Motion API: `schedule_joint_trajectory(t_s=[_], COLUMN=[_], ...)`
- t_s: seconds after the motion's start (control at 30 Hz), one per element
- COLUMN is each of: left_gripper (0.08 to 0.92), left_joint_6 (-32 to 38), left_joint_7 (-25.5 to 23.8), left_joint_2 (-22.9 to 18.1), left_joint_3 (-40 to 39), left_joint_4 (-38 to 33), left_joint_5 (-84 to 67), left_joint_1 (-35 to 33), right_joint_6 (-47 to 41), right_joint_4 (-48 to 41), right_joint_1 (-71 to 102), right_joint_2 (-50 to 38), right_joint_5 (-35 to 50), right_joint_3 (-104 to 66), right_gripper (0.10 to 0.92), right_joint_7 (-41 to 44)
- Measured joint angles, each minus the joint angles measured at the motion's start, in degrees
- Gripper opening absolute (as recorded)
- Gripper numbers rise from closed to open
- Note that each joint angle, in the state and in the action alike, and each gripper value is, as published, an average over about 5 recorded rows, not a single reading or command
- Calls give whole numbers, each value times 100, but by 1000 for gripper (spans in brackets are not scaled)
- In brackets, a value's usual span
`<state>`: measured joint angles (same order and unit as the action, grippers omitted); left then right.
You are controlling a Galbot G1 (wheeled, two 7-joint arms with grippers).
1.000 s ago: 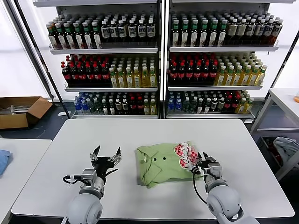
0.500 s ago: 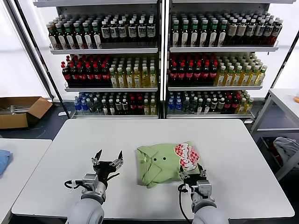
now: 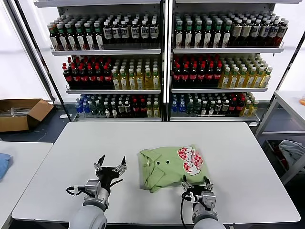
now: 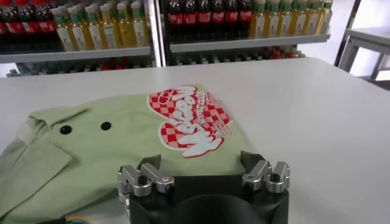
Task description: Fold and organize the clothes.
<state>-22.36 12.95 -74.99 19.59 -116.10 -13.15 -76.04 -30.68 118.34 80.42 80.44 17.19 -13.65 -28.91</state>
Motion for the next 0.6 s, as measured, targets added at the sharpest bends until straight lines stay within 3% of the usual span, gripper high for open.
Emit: schedule_joint_trajectory(t_s=[0.6], left_gripper=[823], left_joint_6=[2], left_joint_7=[-23], left_joint_2=[-17], left_joint_3=[27], left_joint_4=[-50], left_joint_5=[2], left_joint_1=[-91], right_joint_6=[-71], right_joint_4=[-19], right_joint_1=[147], right_joint_2=[15], right_joint_5=[403], right_joint_3=[20], right_gripper=[823], right_joint_7=[-94])
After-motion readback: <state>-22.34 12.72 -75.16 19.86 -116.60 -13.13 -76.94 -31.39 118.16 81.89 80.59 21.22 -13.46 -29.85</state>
